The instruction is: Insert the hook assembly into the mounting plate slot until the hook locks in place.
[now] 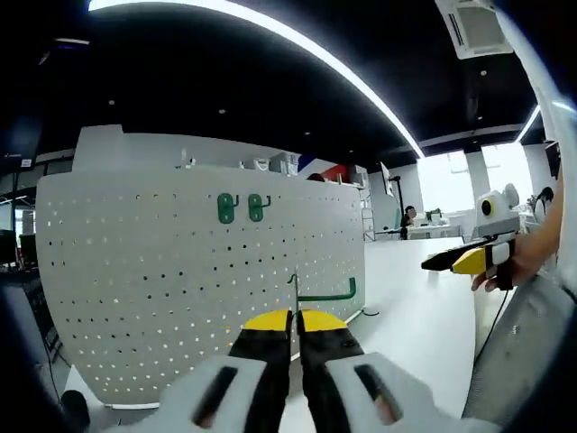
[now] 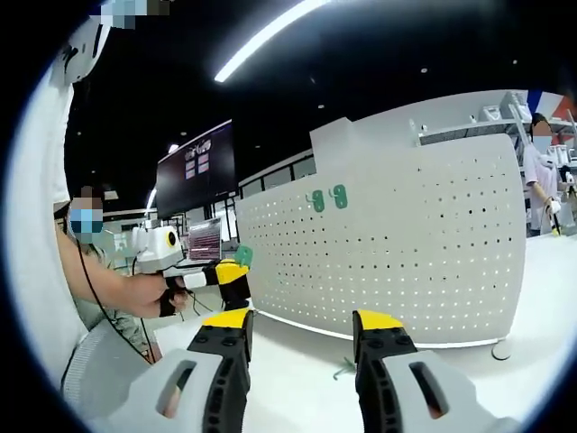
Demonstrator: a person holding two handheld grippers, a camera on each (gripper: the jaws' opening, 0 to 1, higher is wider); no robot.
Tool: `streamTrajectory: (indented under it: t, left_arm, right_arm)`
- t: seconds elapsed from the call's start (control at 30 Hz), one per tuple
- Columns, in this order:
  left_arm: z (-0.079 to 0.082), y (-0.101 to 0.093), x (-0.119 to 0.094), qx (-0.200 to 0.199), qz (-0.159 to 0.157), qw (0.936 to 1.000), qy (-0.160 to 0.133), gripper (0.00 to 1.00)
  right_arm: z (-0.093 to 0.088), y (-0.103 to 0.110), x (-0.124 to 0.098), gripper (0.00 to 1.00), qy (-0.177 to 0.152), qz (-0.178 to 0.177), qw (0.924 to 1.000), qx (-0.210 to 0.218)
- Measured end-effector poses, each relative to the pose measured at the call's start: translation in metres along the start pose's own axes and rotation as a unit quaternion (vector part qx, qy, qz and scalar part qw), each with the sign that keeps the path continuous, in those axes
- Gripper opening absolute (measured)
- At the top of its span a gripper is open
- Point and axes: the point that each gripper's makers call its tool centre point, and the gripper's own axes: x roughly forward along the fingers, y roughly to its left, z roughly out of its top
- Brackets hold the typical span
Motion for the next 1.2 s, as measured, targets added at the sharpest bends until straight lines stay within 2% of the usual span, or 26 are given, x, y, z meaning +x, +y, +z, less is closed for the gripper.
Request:
streamTrajectory:
  t: [0.17,0.6,0.73,1.0,1.2]
  left_arm:
    - [0.002,0.003,-0.003,-0.006,0.009,0.9999,-0.006,0.02]
    - [-0.002,-0.008,-0.002,0.001,-0.002,1.0000,0.001,0.02]
    - [0.000,-0.008,-0.001,0.000,-0.002,1.0000,-0.001,0.02]
    - [0.005,-0.009,0.001,0.001,-0.001,1.0000,-0.005,0.02]
    - [0.006,-0.009,0.003,0.000,0.001,1.0000,-0.007,0.02]
  right_arm:
    - [0.001,0.000,0.000,0.42,0.000,-0.001,1.0000,-0.001]
    - [0.001,0.003,-0.001,0.41,-0.002,0.004,0.9999,0.009]
    - [0.000,0.002,-0.001,0.40,-0.001,0.004,0.9998,0.021]
    - [0.002,0.009,0.001,0.35,-0.005,0.024,0.9959,0.087]
    - [0.003,0.014,0.005,0.34,-0.007,0.033,0.9953,0.091]
